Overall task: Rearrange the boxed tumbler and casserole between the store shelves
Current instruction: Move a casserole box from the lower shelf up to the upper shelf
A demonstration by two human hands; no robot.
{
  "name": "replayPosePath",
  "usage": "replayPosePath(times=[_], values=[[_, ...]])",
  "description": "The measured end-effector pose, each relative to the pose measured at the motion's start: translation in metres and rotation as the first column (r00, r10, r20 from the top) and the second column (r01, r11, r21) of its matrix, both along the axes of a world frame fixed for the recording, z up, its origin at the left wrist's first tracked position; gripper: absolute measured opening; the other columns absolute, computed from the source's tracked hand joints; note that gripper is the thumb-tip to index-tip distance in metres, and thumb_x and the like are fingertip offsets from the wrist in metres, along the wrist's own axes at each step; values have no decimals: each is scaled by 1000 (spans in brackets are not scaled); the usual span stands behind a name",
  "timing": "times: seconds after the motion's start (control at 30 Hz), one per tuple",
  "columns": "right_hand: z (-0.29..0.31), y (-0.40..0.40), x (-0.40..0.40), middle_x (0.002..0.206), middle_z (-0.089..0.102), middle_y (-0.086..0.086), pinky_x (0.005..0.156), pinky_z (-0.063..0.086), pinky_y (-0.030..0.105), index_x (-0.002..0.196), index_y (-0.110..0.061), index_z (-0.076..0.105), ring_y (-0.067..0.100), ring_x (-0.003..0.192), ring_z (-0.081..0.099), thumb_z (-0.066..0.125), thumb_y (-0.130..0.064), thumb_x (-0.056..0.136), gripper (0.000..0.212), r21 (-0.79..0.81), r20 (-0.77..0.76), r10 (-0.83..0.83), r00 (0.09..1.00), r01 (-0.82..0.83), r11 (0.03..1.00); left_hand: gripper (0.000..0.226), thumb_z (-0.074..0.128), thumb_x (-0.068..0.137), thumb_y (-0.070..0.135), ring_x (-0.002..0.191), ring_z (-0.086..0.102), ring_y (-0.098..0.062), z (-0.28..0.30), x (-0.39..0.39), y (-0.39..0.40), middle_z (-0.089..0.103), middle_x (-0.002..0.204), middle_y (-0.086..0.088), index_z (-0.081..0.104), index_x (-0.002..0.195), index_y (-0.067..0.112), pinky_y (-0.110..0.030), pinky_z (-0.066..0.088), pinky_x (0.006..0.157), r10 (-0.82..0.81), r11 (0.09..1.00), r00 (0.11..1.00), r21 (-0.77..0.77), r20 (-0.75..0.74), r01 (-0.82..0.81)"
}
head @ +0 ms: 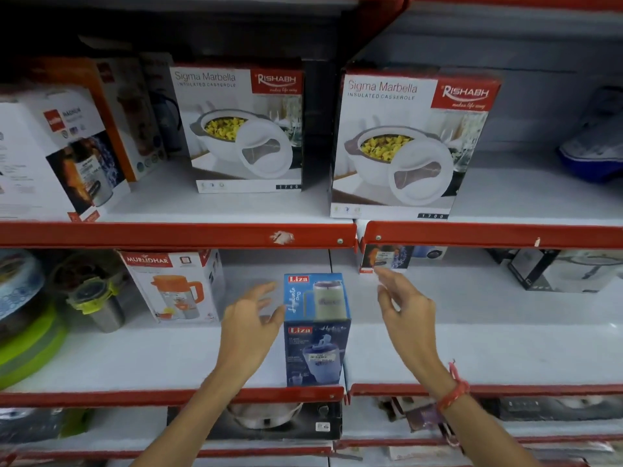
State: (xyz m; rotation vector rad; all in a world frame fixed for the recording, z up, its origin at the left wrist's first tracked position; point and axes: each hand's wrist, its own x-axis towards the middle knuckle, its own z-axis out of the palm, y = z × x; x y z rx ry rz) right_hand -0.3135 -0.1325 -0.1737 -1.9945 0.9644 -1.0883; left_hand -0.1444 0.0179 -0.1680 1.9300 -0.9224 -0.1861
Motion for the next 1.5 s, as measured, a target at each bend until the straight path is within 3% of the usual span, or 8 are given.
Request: replayPosePath(times=[0.17, 0.27, 0.43, 0.77, 0.9, 1.03, 1.2, 1.5], values=[[59, -16, 5, 103, 67, -9, 84, 54, 19, 124, -24, 60, 9, 91, 67, 58, -14, 91, 34, -79, 191, 13, 981, 2, 997, 27, 66, 83, 17, 91, 66, 2, 67, -9, -32, 71, 107, 4, 67, 110, 18, -4, 49, 75, -110, 960, 994, -256, 16, 111], [85, -29, 9, 120, 59, -11, 80, 44, 3, 131, -21, 53, 12, 102, 60, 58, -21, 92, 40, -107, 214, -9, 977, 33, 994, 31, 64, 85, 20, 97, 63, 4, 94, -13, -56, 68, 110, 6, 63, 116, 17, -3, 47, 79, -139, 921, 990, -367, 5, 131], [105, -58, 14, 141, 52, 4, 107, 42, 40, 140, -22, 41, 22, 127, 50, 59, -24, 91, 52, -132, 246, -71, 967, 106, 986, 43, 65, 83, 20, 117, 56, -10, 114, -10, -99, 61, 126, 0, 55, 125, 17, -23, 45, 99, -144, 873, 989, -476, -42, 107], [114, -118, 7, 161, 10, 5, 117, 17, 42, 151, -19, 7, 24, 147, 10, 64, -35, 86, 88, -24, 238, -200, 950, 212, 977, 66, 66, 83, 19, 134, 39, -22, 104, 2, -154, 42, 146, -6, 35, 140, 16, -37, 33, 112, -90, 909, 988, -416, -122, 31], [116, -133, 2, 156, 27, 5, 113, 32, 51, 149, -27, 12, 28, 141, 29, 72, -40, 77, 94, 96, 232, -117, 966, 97, 991, 67, 64, 84, 26, 129, 46, -22, 100, 14, -168, 50, 141, -7, 33, 142, 15, -36, 41, 107, -138, 947, 982, -309, -129, 93], [111, -138, -2, 128, 59, -3, 97, 50, 50, 143, -32, 29, 28, 116, 58, 70, -27, 82, 73, 119, 229, -60, 972, 33, 992, 55, 62, 86, 21, 114, 57, -14, 95, 16, -173, 58, 132, -5, 43, 137, 13, -11, 47, 86, -196, 938, 968, -319, -159, 137], [120, -122, -3, 122, 58, -8, 96, 49, 43, 142, -28, 33, 27, 118, 59, 66, -18, 86, 66, 97, 282, -30, 959, 2, 995, 46, 63, 85, 19, 107, 63, -16, 99, 17, -158, 69, 116, 0, 52, 129, 23, -33, 50, 90, -49, 933, 994, -358, -101, 10], [144, -63, -8, 140, 53, 0, 98, 47, 39, 141, -34, 37, 22, 124, 55, 70, -22, 81, 70, 12, 291, 10, 957, -15, 1000, 53, 69, 78, 18, 98, 58, -3, 124, 16, -72, 61, 109, 9, 51, 128, 19, -7, 50, 66, -66, 885, 984, -465, -168, -20]])
